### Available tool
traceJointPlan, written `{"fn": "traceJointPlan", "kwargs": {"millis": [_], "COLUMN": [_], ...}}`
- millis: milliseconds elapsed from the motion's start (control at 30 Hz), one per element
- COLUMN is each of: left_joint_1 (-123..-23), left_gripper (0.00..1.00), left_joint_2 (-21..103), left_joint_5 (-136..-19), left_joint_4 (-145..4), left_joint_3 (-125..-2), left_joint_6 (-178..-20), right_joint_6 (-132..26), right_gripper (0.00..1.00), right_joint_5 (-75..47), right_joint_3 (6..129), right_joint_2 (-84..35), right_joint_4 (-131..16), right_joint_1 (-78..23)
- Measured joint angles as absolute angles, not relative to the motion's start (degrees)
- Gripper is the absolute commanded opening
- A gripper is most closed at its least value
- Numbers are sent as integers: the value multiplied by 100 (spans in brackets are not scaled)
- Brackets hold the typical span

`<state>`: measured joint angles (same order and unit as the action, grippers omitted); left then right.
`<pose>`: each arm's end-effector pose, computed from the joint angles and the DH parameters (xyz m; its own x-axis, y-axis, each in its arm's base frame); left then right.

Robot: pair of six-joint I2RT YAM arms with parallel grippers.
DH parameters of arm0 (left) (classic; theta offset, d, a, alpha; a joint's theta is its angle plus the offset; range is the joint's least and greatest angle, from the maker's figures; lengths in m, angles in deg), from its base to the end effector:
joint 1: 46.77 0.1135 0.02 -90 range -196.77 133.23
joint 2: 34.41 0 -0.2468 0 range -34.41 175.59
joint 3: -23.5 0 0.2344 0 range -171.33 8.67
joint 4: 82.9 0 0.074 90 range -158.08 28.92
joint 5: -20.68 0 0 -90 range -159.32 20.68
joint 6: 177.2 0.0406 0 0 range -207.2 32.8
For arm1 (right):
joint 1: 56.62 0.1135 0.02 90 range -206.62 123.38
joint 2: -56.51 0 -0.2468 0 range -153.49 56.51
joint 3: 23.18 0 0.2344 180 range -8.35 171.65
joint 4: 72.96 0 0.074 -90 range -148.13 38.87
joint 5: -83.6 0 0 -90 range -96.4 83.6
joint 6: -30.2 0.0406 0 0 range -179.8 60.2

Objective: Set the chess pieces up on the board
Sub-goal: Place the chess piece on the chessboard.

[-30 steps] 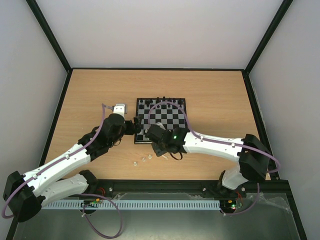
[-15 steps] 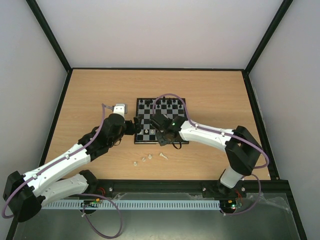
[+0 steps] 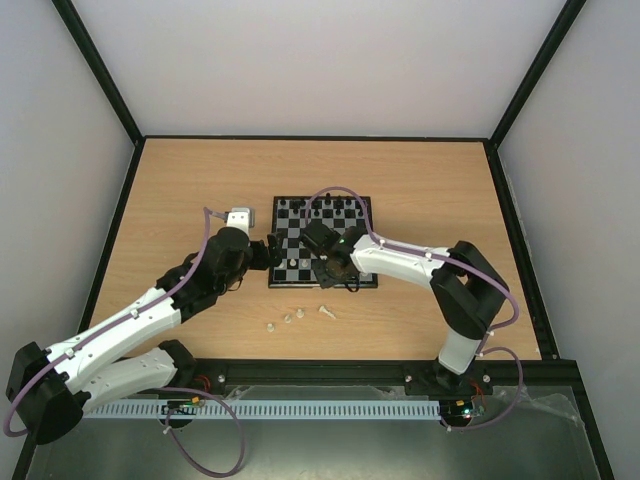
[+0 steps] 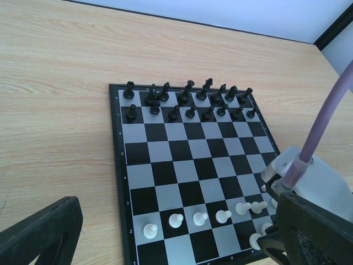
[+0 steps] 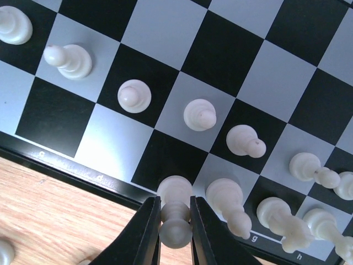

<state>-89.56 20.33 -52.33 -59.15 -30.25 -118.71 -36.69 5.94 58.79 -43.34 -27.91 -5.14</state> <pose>0.1654 -0.1369 0.2638 -0.4996 -0.2187 -0.8382 0.2273 0.9006 -0.3704 0.2167 0.2583 0.1835 -0.7863 -0.3721 -0.4933 -0.4296 0.9030 0.0036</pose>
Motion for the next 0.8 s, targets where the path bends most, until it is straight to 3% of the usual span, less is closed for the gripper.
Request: {"fn": "traceJointPlan", "kwargs": {"millis": [800], "left_joint_1": [-8949], "left_gripper": [99], "left_joint_2": [2035], "left_joint_5": [-5233], "left_joint_4": [-5915], "left_joint_3": [-3025], "left_joint_6": [-11871], "right_joint_6": [-3844], "right_gripper": [15], "right_joint_5": [176], "right_joint_3": [6134], "right_joint_2": [-4469], "right_joint_4": [-3008], "right_joint_1": [-643]}}
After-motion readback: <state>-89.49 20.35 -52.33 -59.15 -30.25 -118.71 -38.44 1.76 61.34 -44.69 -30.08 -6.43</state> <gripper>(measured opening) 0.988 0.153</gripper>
